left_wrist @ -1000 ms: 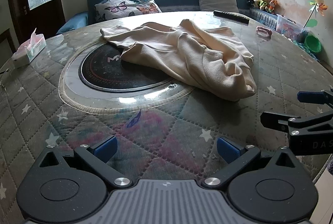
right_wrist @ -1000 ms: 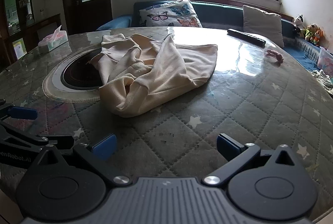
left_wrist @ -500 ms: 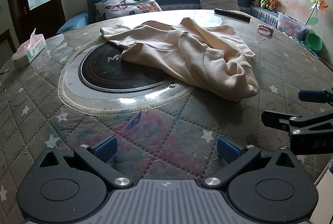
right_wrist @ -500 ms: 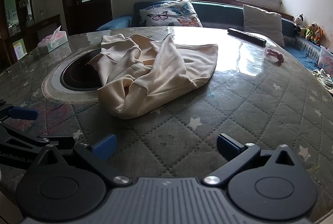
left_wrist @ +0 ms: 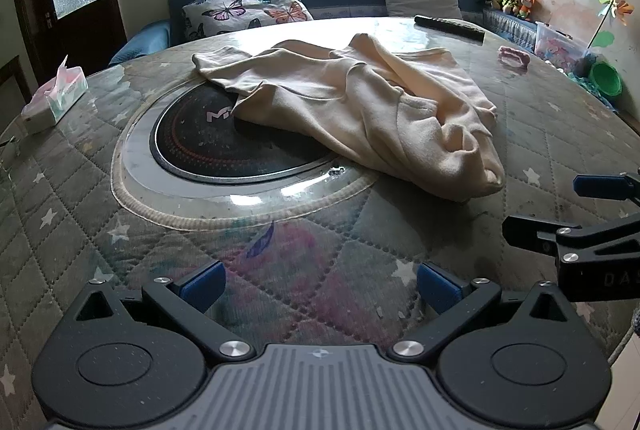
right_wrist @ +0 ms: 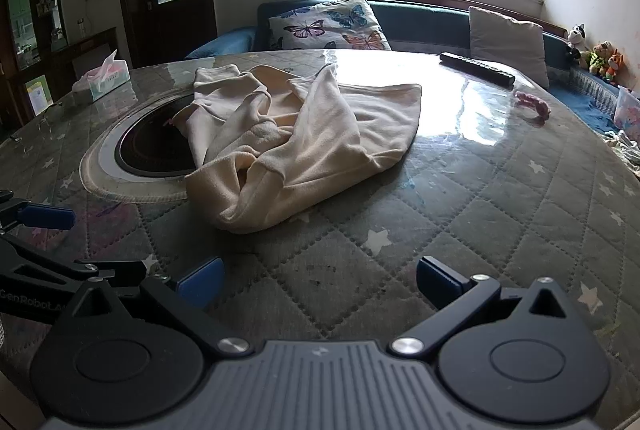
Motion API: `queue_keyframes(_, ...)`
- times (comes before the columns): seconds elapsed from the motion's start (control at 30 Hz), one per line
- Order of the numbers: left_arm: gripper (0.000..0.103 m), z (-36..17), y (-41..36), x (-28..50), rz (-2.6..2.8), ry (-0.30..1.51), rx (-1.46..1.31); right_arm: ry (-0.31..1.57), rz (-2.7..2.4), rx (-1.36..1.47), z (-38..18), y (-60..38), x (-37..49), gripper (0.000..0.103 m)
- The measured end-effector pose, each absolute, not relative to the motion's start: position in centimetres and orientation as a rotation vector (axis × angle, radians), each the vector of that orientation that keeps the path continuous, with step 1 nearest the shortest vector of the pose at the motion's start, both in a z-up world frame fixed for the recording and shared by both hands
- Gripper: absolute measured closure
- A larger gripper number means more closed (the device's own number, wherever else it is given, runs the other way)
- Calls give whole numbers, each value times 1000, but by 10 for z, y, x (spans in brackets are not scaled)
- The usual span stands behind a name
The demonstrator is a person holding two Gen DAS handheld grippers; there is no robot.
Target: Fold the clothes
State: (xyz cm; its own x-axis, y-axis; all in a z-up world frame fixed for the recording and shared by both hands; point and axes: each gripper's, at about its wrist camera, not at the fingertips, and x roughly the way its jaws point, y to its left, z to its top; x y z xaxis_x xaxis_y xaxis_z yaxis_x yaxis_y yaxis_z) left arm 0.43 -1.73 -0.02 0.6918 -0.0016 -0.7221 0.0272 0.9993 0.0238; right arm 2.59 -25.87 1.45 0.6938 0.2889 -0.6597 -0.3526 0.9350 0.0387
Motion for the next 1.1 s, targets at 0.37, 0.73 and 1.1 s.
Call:
queue_keyframes(0.37,0,4,-12,19,-7,807,38,719,366,-79,19,-261,37,0)
queue_keyframes(0.73,0,24,7,36,34,768,-1,688,402,-51,42,-272,58,0)
queue_keyframes(1.1,6,52,6,87,-16,731,-84,677,402,-64,50,-264,101,8)
